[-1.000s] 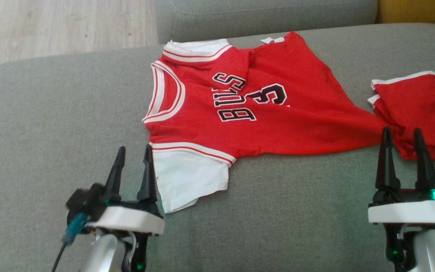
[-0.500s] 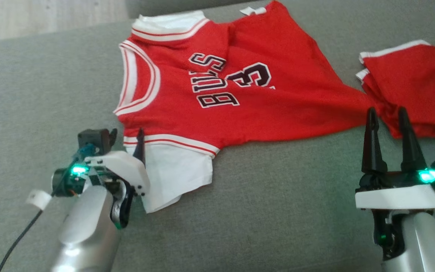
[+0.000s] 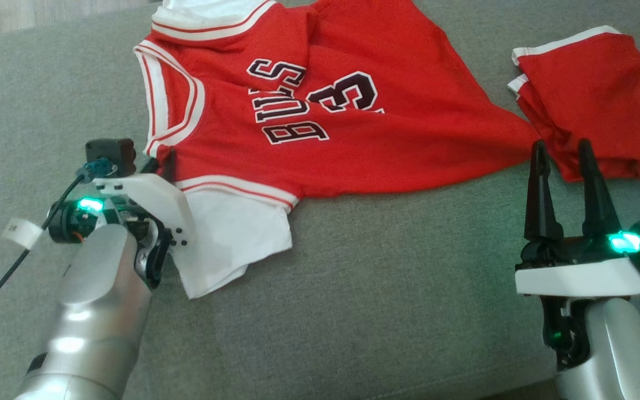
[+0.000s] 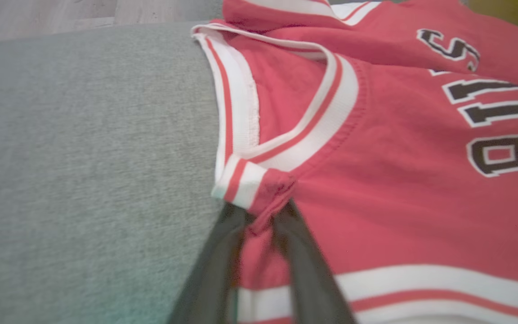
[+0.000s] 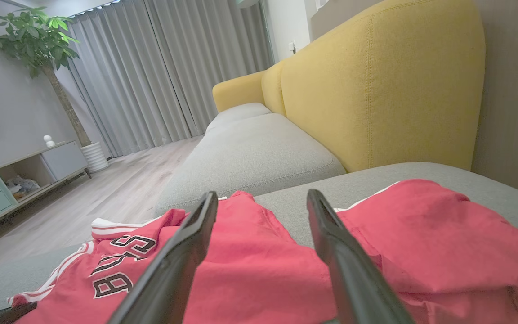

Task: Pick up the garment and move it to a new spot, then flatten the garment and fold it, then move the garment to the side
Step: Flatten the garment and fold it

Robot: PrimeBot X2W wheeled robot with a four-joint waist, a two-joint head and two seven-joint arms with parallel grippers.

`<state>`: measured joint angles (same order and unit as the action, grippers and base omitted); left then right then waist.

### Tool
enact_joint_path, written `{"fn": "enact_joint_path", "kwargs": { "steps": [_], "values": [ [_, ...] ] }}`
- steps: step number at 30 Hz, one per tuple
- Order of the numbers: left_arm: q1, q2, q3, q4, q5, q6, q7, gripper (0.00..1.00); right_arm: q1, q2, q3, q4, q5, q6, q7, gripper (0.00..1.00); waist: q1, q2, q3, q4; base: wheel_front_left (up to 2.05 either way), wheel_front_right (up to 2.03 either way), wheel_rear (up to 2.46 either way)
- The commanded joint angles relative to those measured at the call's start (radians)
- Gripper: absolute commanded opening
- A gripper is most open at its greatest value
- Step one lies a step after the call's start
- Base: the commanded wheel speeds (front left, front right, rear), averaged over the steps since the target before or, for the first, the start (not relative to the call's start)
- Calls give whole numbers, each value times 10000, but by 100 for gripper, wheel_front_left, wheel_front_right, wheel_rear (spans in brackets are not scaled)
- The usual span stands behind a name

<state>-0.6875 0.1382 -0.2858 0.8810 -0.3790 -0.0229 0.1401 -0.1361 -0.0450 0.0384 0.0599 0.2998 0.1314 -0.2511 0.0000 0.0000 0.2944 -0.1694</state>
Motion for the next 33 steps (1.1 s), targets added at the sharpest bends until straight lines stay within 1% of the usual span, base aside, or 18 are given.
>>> {"fn": "enact_joint_path", "kwargs": {
  "steps": [1, 7, 13, 16, 17, 18, 20, 22, 24, 26, 28, 29, 33],
  "values": [
    [-4, 328, 169, 201, -24, -32, 92, 0, -278, -53, 258, -406, 82, -7, -106, 100, 0, 0, 16, -16, 0, 0, 0],
    [-721, 813, 329, 606, 12, 43, -537, 0, -368, -53, 268, -444, 70, -7, -106, 100, 0, 0, 64, -61, 0, 0, 0],
    [-1745, 1217, 517, 979, -54, -24, -1110, 0, -463, -53, 335, -477, 70, -7, -107, 100, 0, 0, 156, -102, 0, 0, 0],
    [-2187, 1350, 440, 1288, -5, -163, -1151, 0, -494, -53, 380, -473, 58, -7, -107, 100, 0, 0, 171, -99, 0, 0, 0],
    [-2298, 1358, 384, 1382, 19, -237, -1159, 12, -501, -53, 386, -466, 54, -7, -107, 100, 0, 0, 162, -92, 0, 0, 0],
    [-2385, 1345, 358, 1474, 4, -311, -1176, 100, -509, -53, 390, -459, 50, -7, -107, 100, 0, 0, 155, -84, 0, 0, 0],
    [-2480, 1354, 239, 1665, 61, -415, -1229, 100, -528, -53, 384, -443, 43, -7, -107, 100, 0, 0, 103, -42, 0, 0, 0],
    [-2488, 1305, 221, 1743, 48, -444, -1559, 100, -514, -53, 342, -422, 45, -7, -107, 100, 0, 0, 1, 40, 0, 0, 0],
    [-2413, 1251, 256, 1737, 0, -459, -2078, 100, -487, -53, 322, -404, 35, -7, -107, 100, 0, 0, -142, 137, 0, 0, 0],
    [-2275, 1146, 368, 1534, -131, -513, -2884, 100, -440, -53, 262, -383, 2, -7, -107, 100, 0, 0, -335, 270, 0, 0, 0],
    [-2098, 1022, 555, 1198, -299, -511, -3579, 100, -372, -53, 121, -380, -58, -7, -107, 100, 0, 0, -535, 465, 0, 0, 0],
    [-1973, 950, 609, 977, -338, -509, -3759, 100, -337, -53, 37, -378, -93, -7, -107, 100, 0, 0, -644, 581, 0, 0, 0],
    [-1112, 561, 877, -500, -444, -451, -4002, 100, -168, -53, -275, -379, -268, -7, -107, 100, 0, 0, -1045, 1091, 0, 0, 0]
  ]
}}
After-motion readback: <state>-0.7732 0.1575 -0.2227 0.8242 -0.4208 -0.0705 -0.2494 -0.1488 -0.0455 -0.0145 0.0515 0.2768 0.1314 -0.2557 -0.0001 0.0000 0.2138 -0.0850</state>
